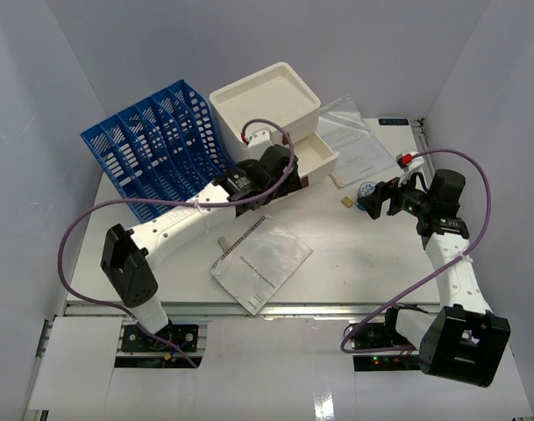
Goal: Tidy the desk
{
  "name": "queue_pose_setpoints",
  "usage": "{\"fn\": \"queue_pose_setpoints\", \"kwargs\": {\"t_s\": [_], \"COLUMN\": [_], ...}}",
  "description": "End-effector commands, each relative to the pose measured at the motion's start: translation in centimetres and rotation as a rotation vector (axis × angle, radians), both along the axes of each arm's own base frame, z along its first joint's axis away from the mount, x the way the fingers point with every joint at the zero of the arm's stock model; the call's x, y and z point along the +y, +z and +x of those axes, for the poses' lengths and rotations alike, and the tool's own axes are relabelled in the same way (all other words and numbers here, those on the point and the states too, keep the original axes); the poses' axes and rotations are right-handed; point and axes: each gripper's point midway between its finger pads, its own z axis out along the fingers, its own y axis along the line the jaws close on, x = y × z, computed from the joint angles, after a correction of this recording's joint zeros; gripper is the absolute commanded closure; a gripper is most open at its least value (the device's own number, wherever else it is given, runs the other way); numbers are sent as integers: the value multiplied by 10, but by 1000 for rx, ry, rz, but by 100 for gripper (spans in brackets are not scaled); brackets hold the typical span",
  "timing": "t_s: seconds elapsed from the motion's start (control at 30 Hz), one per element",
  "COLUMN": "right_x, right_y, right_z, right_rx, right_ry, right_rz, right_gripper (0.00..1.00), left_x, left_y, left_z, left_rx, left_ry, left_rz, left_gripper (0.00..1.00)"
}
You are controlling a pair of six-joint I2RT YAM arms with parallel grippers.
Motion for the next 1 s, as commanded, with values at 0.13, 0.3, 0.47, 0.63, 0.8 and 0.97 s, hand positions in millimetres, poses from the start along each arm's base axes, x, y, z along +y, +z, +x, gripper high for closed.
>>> {"fn": "queue_pose_setpoints", "kwargs": {"t_s": [0.13, 0.3, 0.47, 0.63, 0.8, 0.97], "right_x": [1, 1, 0, 0, 1, 0], "right_y": [1, 1, 0, -2, -4, -8], "right_z": [-3, -3, -3, -3, -4, -4], "right_rx": [-12, -14, -12, -4, 0, 11], "right_ry": [20, 20, 21, 26, 38, 38], "right_rz": [0, -2, -2, -1, -7, -12], "right_gripper": [6, 6, 6, 6, 7, 7], "left_x": [15, 14, 16, 19, 22, 18], "left_y": [42, 31, 20, 15, 12, 16], "left_z": [68, 92, 95, 93, 90, 89], "left_rx": [-51, -37, -13, -4, 2, 3], "left_ry": [102, 137, 150, 152, 154, 137], "left_rz": [15, 60, 104, 118, 125, 104], "left_gripper": [81, 65, 46, 13, 2, 2]}}
